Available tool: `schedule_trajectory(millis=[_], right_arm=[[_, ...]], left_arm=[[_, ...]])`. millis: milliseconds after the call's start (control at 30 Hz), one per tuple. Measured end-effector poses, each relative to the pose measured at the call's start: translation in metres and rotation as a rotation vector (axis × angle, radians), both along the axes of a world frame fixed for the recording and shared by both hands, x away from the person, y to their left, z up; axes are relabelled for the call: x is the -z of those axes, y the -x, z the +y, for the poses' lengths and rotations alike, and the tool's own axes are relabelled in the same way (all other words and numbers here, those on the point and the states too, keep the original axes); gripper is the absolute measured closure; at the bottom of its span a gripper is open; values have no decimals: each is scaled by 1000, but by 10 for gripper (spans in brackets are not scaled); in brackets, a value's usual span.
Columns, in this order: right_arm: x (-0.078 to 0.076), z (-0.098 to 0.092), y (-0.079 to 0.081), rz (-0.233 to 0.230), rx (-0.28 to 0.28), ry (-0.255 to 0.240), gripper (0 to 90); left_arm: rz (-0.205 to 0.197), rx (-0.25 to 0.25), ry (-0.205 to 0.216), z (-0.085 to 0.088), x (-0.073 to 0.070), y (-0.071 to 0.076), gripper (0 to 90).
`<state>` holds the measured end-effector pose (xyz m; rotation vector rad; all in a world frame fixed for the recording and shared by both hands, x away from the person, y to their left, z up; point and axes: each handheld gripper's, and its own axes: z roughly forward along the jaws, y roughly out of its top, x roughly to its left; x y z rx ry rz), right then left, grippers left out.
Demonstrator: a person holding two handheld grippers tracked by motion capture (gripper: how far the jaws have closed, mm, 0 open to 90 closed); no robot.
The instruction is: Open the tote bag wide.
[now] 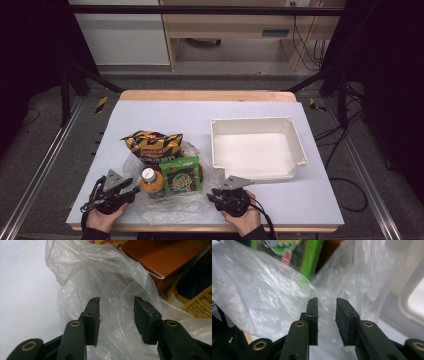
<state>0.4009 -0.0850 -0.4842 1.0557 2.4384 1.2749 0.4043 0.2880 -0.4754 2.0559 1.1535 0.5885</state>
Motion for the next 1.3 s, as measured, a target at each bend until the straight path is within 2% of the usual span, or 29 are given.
schedule_trajectory(millis=[67, 100, 233, 333, 367, 400, 433, 467, 500, 533, 667, 700, 733, 833, 1033, 1300], right_arm=[[6, -1, 0, 5, 2, 6, 737], [7, -1, 0, -3, 7, -4, 741], [7, 1, 1, -24, 7, 7, 737], [4, 0, 2, -21, 0, 0, 681], [4, 0, 2, -21, 0, 0, 681], [2, -1, 2, -34, -5, -7, 668], [-4, -3, 3, -54, -12, -24, 646], [-7, -4, 4, -66, -13, -34, 635], [-10, -6, 5, -76, -14, -42, 626], [-14, -6, 5, -85, -18, -56, 618], [-26, -8, 7, -114, -17, -92, 591], [-34, -9, 7, -137, -17, -110, 578], [-34, -9, 7, -137, -17, -110, 578], [-47, -11, 1, -175, 15, -134, 537], [-57, -9, -10, -185, 40, -168, 524], [-58, 8, -21, -173, 36, -160, 482]], left_arm=[[4, -3, -6, 0, 1, 0, 560], [5, -2, -15, -1, 3, -1, 559], [4, -1, -17, -2, 3, -1, 557], [-8, -7, 23, 2, -2, 0, 518], [-8, -7, 23, 2, -2, 0, 501], [-22, -9, 41, 4, -4, 0, 501], [-56, -14, 81, 6, -10, 3, 449], [-56, -14, 81, 6, -10, 3, 427], [-88, -13, 103, 8, -17, 6, 415], [-101, -13, 113, 8, -20, 7, 400], [-120, -13, 153, 10, -29, 8, 361], [-126, -16, 158, 11, -32, 7, 349], [-132, -22, 169, 12, -35, 7, 349], [-145, -47, 193, 18, -46, 2, 309], [-146, -69, 202, 23, -55, -7, 260], [-154, -86, 217, 27, -65, -24, 208]])
